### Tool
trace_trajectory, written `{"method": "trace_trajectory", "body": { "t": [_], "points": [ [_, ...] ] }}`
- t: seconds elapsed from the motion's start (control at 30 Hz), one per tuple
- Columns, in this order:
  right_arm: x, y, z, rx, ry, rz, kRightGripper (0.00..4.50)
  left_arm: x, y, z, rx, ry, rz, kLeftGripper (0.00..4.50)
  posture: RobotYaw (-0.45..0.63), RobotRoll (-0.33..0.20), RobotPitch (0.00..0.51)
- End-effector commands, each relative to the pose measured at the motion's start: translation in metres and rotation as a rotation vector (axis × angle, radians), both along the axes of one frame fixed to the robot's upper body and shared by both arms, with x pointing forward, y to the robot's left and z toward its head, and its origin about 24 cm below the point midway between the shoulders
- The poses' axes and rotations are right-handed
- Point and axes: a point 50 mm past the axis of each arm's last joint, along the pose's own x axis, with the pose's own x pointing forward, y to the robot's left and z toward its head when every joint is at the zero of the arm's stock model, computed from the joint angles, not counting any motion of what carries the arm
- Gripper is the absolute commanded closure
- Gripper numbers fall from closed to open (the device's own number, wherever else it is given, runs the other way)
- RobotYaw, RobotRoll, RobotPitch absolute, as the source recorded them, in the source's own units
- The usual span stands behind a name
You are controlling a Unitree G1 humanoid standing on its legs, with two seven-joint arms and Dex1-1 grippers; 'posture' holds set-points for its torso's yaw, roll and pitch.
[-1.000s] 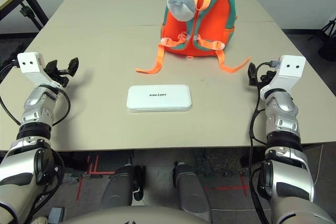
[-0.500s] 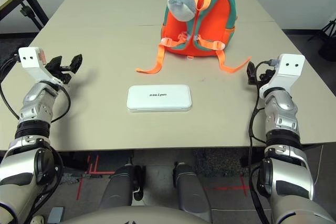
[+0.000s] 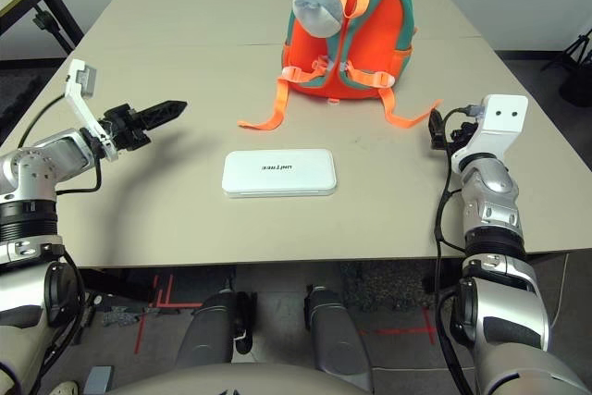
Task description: Put the pencil case into the backpack and zip it.
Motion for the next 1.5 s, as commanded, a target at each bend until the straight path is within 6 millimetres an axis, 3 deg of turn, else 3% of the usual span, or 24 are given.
{"method": "trace_trajectory", "body": {
  "t": [0.03,0.47,0.63,0.87,1.1,1.5],
  "points": [
    [-0.002,0.002,0.002,-0.065,0.029,0.052,0.03,-0.009,-0.005,-0.002,-0.059,0.110,-0.084,0.00,-0.10,0.000,0.116],
    [-0.016,0.027,0.019,-0.328,0.171,0.401,0.03,-0.005,-0.011,-0.038,-0.061,0.316,-0.066,0.00,-0.15,0.000,0.109],
    [-0.022,0.039,0.028,-0.438,0.228,0.540,1.67,-0.001,-0.014,-0.052,-0.045,0.359,-0.046,0.00,-0.17,0.000,0.105],
    [-0.027,0.061,0.029,-0.503,0.291,0.691,4.46,0.003,-0.020,-0.065,-0.031,0.382,-0.054,0.00,-0.18,0.000,0.106],
    [-0.033,0.088,0.015,-0.483,0.351,0.833,4.46,0.003,-0.025,-0.069,-0.033,0.390,-0.073,0.00,-0.18,0.000,0.108],
    [-0.038,0.111,0.000,-0.476,0.406,0.941,4.46,0.005,-0.026,-0.067,-0.038,0.381,-0.093,0.00,-0.17,0.000,0.106]
  ]
}}
